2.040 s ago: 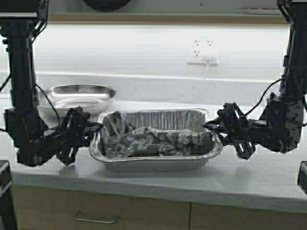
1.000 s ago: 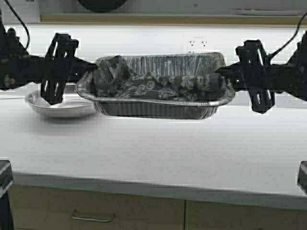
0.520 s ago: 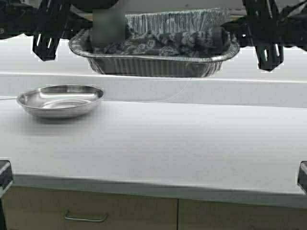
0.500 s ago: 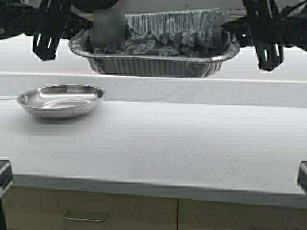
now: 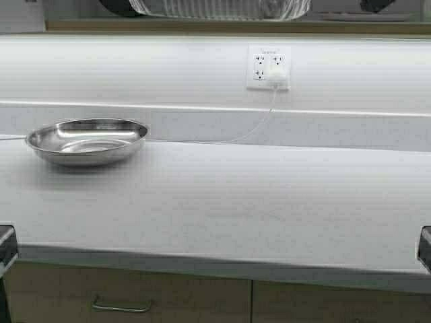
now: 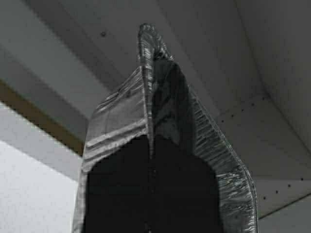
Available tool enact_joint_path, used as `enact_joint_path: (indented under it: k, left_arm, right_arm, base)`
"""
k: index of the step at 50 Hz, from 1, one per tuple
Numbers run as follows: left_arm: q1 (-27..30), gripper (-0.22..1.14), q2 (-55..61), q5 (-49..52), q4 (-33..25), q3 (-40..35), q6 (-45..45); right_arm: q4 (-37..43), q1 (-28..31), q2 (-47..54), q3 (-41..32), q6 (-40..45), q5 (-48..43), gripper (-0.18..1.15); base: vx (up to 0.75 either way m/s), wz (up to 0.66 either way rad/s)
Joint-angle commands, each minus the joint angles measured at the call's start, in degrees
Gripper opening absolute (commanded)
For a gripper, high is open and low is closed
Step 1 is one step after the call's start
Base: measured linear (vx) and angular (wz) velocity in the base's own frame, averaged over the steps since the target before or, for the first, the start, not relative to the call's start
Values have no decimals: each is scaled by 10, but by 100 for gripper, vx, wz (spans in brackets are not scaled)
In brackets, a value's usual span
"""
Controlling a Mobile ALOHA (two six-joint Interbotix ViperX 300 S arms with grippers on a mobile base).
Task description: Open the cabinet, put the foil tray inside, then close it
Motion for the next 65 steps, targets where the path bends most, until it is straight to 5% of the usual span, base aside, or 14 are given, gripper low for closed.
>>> enact_joint_path:
  k: [1,21,37,65]
  left_arm:
    - [0,3,32,46,14,-108,-25]
    - [0,3,212,58,27,-307,-131]
    - [0,3,273,93,15,-368,-128]
    - [6,3,275,130,-22,-362,-127]
  right_arm:
    - [-10,10,17,-97,33,59,8]
    - [-14,-37,166,-290,134,155,8]
    - [-130,-46,293,-425,280,160,8]
    - [-148,-78,300,-397,301,159,8]
  base:
    - [0,0]
    - [2,-2]
    - [3,-2]
    - [6,1]
